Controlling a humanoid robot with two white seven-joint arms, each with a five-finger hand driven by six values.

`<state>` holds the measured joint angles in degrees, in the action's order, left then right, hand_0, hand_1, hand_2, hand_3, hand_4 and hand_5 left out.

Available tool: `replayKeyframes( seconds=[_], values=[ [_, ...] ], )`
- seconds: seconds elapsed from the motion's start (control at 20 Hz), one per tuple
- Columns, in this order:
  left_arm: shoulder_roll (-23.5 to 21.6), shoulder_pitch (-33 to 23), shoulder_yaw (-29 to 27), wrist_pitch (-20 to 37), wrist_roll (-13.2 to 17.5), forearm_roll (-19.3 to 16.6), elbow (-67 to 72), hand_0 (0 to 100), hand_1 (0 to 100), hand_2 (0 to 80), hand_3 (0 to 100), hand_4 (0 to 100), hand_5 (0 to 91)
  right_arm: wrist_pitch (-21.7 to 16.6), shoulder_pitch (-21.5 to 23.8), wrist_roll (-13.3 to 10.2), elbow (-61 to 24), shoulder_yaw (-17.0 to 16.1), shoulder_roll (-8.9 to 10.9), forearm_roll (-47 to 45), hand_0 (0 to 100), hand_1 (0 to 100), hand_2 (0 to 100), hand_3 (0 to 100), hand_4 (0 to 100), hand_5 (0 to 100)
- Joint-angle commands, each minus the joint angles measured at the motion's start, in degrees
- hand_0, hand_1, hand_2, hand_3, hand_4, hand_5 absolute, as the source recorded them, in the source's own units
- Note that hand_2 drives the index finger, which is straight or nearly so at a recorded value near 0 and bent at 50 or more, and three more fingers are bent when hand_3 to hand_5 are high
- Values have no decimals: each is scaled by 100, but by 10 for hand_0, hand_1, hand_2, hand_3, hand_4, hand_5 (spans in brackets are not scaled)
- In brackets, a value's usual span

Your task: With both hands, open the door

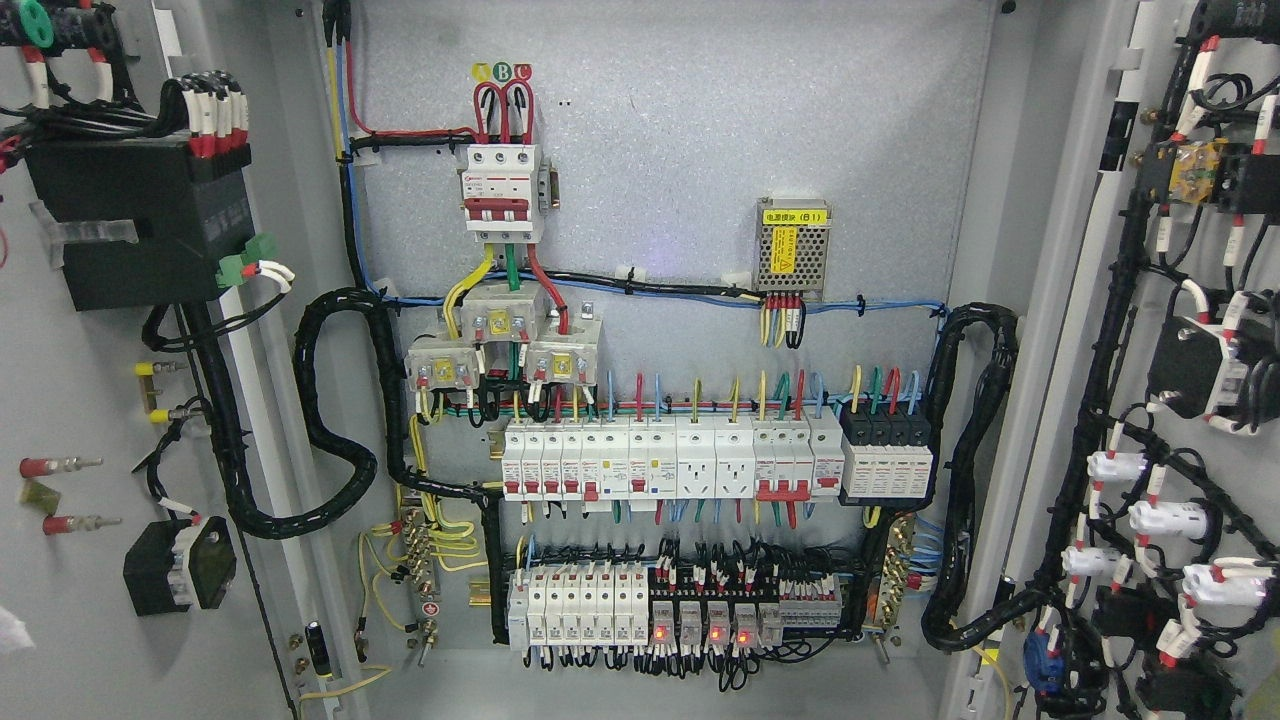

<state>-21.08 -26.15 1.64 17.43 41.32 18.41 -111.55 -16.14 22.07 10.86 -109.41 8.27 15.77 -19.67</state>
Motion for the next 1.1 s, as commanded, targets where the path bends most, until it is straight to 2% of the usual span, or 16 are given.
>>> replayKeyframes(
  seconds=[0.0,0.15,0.45,0.65,0.75,0.85,0.95,1.05],
  values=[
    [551,-101,-1270,-485,7,163,-245,290,0,28,28,33,0,-39,104,22,297,-396,110,-11,219,0,0,0,0,0],
    [833,40,-1385,-767,16,154,-25,290,0,28,28,33,0,-39,96,31,385,-405,110,-11,219,0,0,0,0,0],
    [939,40,-1842,-785,69,154,2,290,0,28,28,33,0,-56,113,31,411,-414,93,-20,219,0,0,0,0,0],
    [992,40,-1939,-794,130,172,81,290,0,28,28,33,0,-276,183,48,447,-414,102,-20,219,0,0,0,0,0],
    [992,40,-2009,-785,270,172,125,290,0,28,27,33,0,-276,210,31,447,-414,102,-20,219,0,0,0,0,0],
    [983,-3,-2262,-785,551,215,125,290,0,28,27,33,0,-285,262,48,447,-414,110,-29,219,0,0,0,0,0],
    [966,-91,-2597,-785,815,469,230,290,0,28,28,33,0,-285,280,48,464,-414,110,-29,219,0,0,0,0,0],
    [948,-170,-2756,-785,912,733,283,290,0,28,28,33,0,-294,298,48,499,-422,110,-37,219,0,0,0,0,0]
  ],
)
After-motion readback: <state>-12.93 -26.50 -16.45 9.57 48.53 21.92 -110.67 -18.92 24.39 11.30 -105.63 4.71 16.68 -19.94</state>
